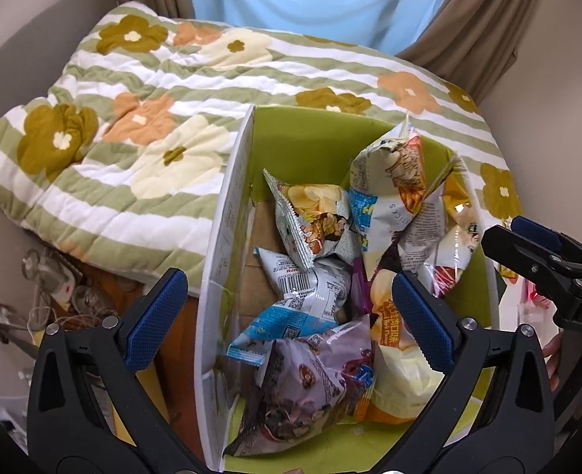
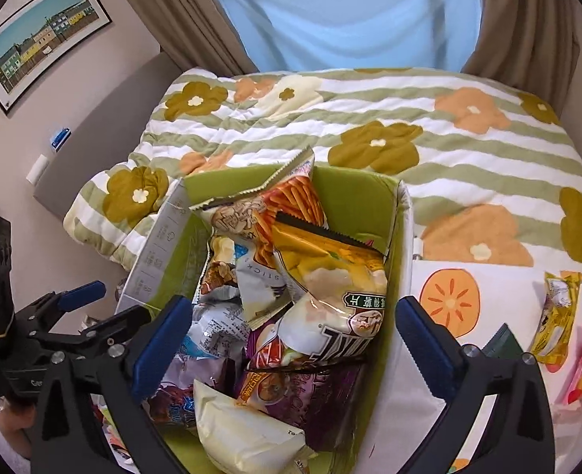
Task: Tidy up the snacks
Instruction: 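Carry both bags over the box and open both tools to drop them, then move both tools back toward the remaining snacks on the cloth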
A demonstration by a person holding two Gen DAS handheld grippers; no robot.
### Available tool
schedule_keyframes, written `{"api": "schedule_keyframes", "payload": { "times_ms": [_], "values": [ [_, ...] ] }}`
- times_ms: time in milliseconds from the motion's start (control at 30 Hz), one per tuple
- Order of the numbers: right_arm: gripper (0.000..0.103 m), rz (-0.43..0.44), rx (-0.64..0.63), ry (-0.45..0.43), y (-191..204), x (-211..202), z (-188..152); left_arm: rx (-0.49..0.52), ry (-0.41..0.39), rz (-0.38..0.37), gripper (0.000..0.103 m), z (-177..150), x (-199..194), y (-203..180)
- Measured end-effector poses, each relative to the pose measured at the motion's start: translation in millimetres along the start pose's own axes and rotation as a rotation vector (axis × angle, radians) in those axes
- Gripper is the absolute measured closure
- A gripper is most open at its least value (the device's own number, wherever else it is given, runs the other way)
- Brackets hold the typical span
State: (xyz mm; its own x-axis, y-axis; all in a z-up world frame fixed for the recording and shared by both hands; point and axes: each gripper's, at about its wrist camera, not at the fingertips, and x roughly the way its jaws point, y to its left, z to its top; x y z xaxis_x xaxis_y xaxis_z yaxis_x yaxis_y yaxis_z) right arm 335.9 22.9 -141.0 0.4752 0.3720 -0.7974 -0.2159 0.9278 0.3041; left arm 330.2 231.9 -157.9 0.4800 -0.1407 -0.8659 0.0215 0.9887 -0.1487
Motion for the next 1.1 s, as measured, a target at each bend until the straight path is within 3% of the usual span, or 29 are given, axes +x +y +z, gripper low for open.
{"api": "schedule_keyframes", "payload": {
  "times_ms": [333,567,867,1100],
  "values": [
    [0.001,-0.027,0.019,-0.035,5,-28,-9,0.05,-0.042,-0.035,0.0,-4,-25,-22],
    [0.001,-0.044,0.051,-0.078,-19,-57,-18,0.082,-0.075,-0.056,0.0,-4,-38,-61],
    [0.001,-0.073,0.105,-0.124,-103,-113,-42,0.161,-0.092,-0.103,0.0,-17,-45,-172],
    [0.001,-0.169,0.106,-0.135,-188,-158,-82,0.264,-0.067,-0.109,0.0,-35,-26,-276]
  ]
}}
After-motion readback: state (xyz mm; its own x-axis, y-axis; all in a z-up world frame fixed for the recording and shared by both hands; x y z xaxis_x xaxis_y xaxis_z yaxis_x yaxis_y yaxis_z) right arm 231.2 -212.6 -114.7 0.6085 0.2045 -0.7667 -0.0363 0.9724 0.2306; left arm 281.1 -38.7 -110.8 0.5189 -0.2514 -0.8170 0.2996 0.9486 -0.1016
